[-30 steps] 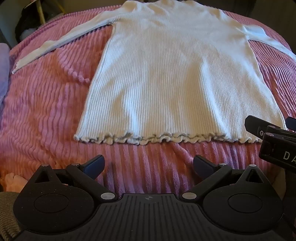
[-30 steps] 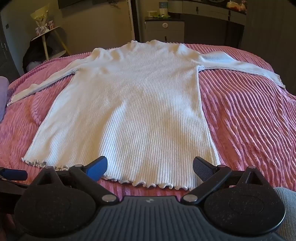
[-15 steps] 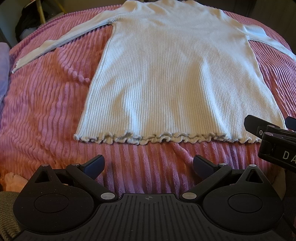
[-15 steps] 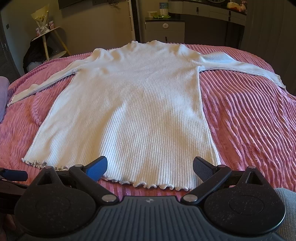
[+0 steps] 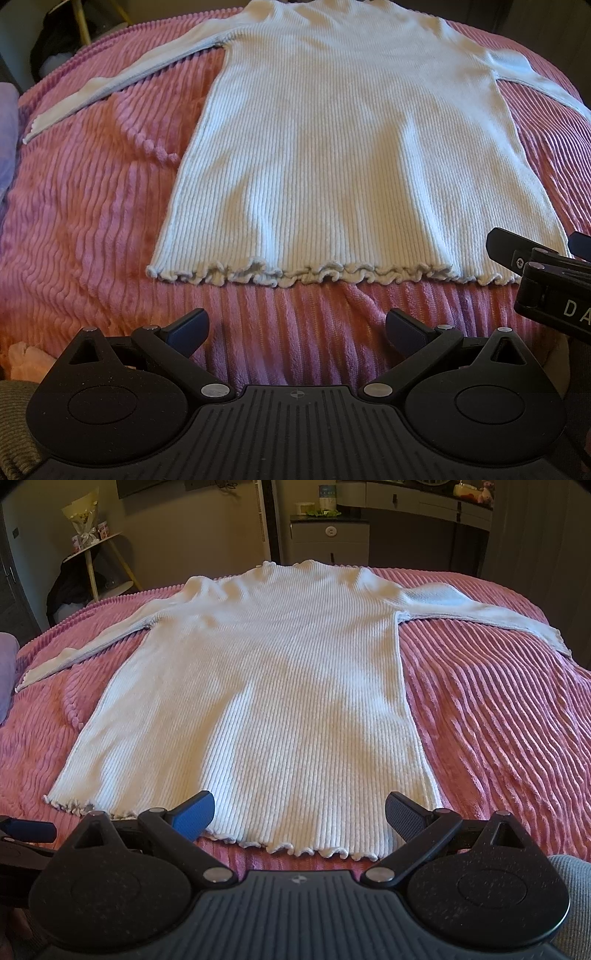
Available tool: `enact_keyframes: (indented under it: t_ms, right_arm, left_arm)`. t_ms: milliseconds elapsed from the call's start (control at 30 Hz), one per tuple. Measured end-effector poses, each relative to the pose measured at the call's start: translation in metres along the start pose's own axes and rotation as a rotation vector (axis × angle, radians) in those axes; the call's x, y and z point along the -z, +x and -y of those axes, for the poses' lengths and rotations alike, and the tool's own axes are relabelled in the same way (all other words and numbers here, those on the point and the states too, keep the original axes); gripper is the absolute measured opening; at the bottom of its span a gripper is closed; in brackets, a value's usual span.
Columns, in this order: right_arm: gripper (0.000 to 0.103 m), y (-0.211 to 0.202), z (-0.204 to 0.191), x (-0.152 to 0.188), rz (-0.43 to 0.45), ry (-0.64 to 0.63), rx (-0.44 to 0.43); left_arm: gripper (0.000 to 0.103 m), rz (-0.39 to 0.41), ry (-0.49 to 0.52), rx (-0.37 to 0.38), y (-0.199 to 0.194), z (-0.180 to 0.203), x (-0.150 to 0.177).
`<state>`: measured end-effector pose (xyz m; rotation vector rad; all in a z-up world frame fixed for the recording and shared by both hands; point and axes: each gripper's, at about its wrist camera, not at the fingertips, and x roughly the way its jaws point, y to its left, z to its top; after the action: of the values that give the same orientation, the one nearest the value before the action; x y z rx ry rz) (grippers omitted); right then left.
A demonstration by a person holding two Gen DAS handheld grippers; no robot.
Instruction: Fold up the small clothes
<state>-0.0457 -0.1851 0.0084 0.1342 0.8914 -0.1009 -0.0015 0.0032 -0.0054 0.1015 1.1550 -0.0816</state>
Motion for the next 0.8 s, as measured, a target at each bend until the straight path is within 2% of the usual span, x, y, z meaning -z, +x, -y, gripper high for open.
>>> enact_keyframes:
  t_ms: [800]
  right_arm:
    - [0.099,0.0033,-0.0016,0.0015,0.004,0.01,-0.014]
  left_arm:
    - [0.103,-0.003,-0.002,0.001,0.0007,0.0004,0.0]
